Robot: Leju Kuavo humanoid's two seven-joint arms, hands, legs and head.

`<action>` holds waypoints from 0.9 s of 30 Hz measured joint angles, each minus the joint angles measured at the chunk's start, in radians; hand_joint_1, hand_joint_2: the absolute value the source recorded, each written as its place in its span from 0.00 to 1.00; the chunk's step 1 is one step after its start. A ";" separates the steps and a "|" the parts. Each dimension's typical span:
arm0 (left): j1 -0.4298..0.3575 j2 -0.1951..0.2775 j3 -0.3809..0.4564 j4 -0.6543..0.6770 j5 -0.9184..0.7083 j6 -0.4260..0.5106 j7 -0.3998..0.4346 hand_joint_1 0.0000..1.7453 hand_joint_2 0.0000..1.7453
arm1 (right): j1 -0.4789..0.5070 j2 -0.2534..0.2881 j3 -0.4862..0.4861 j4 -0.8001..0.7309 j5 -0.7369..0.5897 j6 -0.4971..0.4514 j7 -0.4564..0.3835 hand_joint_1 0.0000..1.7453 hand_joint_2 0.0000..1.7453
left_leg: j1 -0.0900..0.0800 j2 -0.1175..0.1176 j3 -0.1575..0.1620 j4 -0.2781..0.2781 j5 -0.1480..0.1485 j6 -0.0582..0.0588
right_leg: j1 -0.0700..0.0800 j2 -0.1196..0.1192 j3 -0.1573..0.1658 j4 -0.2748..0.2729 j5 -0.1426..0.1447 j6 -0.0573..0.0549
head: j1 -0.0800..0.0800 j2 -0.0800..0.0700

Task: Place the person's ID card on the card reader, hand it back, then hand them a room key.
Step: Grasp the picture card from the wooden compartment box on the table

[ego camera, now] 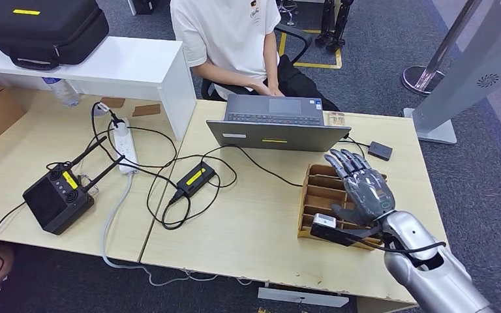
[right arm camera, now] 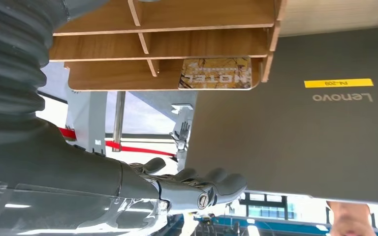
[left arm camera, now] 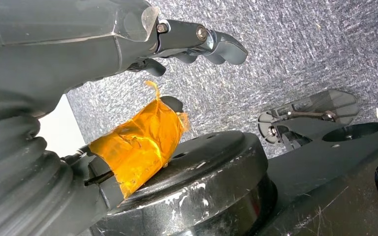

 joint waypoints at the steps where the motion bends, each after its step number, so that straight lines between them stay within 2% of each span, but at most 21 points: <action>1: 0.000 0.000 0.000 0.000 -0.001 0.000 0.000 0.00 1.00 | -0.003 0.000 0.000 0.005 -0.001 0.000 0.002 0.00 1.00 | 0.000 0.000 0.000 0.000 0.000 0.000 | 0.000 0.000 0.000 0.000 0.000 0.000 | 0.000 0.000; 14: 0.000 0.000 0.000 0.000 -0.008 -0.001 0.000 0.00 1.00 | -0.038 0.000 -0.021 0.115 -0.016 -0.011 0.005 0.00 1.00 | 0.000 0.000 0.000 0.000 0.000 0.000 | 0.000 0.000 0.000 0.000 0.000 0.000 | 0.000 0.000; 27: 0.000 0.000 0.000 0.000 -0.010 -0.001 0.003 0.00 1.00 | -0.043 0.000 -0.038 0.153 -0.022 -0.015 -0.003 0.00 1.00 | 0.000 0.000 0.000 0.000 0.000 0.000 | 0.000 0.000 0.000 0.000 0.000 0.000 | 0.000 0.000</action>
